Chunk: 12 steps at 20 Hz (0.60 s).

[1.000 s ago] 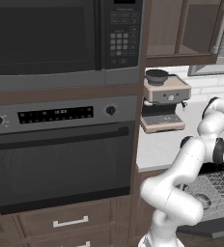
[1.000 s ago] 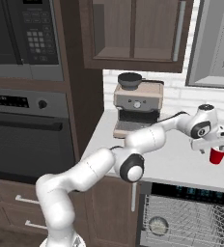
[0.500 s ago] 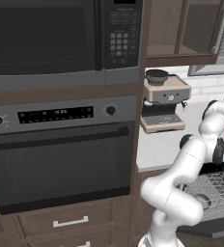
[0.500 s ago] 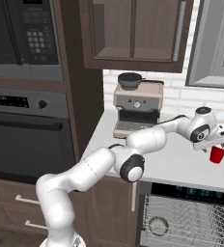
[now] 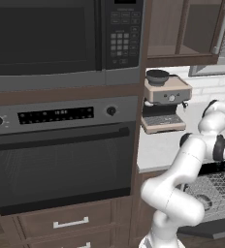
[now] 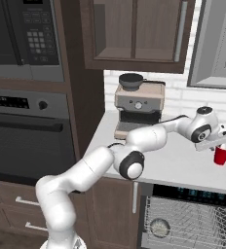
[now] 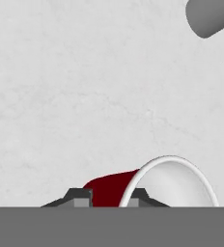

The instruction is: Pick up the cup and bowl from the counter, place them in the dishwasher, and close the dishwasher door.

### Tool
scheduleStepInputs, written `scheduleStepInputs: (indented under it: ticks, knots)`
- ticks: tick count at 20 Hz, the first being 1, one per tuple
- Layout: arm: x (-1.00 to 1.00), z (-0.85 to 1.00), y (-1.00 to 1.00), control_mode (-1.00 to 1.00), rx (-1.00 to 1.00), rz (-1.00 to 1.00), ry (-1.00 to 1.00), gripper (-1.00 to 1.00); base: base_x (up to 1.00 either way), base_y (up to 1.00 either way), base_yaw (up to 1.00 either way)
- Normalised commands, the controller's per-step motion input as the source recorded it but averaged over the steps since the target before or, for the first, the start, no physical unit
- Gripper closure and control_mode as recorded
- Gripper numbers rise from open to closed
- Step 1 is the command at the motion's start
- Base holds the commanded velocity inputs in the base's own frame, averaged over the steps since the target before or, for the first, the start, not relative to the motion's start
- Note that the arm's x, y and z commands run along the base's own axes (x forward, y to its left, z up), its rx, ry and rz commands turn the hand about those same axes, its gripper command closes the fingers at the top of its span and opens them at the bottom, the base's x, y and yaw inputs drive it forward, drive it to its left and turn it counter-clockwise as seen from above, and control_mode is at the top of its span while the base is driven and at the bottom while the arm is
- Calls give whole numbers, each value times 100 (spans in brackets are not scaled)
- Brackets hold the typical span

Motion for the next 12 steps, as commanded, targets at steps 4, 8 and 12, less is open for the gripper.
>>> scheduleStepInputs:
  ticks: [4,8,12]
  knots:
    - [0,0,0,-100,0,0,0,100,0,0,0]
    - [-19,0,0,-100,0,0,10,100,0,0,0]
    - [-91,27,0,-100,13,-1,5,100,0,0,0]
